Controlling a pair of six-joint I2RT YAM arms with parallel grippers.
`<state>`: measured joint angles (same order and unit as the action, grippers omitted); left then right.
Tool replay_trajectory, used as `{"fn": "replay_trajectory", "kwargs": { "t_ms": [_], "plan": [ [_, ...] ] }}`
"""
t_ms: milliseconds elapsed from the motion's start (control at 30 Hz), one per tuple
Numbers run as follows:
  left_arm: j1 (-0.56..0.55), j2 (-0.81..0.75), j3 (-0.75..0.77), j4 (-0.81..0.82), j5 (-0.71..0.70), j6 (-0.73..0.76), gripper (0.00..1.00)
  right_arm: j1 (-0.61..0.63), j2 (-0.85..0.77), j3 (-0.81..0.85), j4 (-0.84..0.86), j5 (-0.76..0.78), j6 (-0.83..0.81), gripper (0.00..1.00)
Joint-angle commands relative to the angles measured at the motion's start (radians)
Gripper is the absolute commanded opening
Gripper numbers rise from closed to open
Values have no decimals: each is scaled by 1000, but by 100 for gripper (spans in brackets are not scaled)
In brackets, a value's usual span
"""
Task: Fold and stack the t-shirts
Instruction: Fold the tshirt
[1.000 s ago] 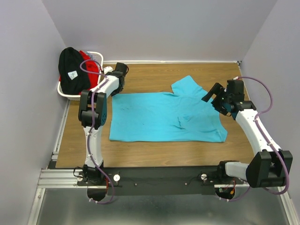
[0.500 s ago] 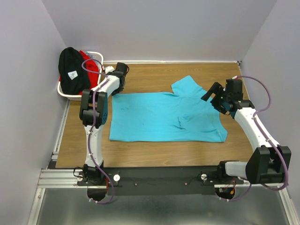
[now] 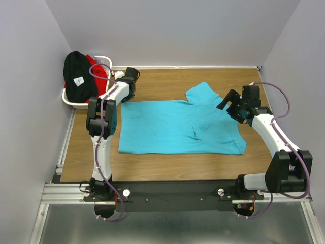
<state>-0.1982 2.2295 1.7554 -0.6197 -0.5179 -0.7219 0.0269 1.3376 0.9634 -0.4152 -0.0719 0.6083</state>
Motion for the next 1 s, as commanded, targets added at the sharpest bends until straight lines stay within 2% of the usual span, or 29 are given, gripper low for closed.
{"fn": "replay_trajectory", "kwargs": {
  "t_ms": [0, 533, 667, 700, 767, 800, 967],
  "plan": [
    [5, 10, -4, -5, 4, -1, 33, -2, 37, 17, 30, -9, -19, 100],
    [8, 22, -39, 3, 4, 22, 31, -4, 245, 158, 53, 24, -13, 100],
    [8, 27, -45, 12, 13, 29, 19, -4, 308, 210, 61, 34, -18, 100],
    [8, 22, -48, 17, 18, 32, 13, -4, 320, 222, 62, 44, -28, 100],
    [8, 16, -51, 26, 22, 35, 7, -4, 345, 256, 70, 58, -42, 100],
    [8, 12, -57, 32, 22, 39, 0, -4, 366, 267, 84, 66, -48, 100],
    [8, -27, -79, 63, 45, 58, 0, -4, 434, 323, 154, 101, -108, 96]
  ]
}}
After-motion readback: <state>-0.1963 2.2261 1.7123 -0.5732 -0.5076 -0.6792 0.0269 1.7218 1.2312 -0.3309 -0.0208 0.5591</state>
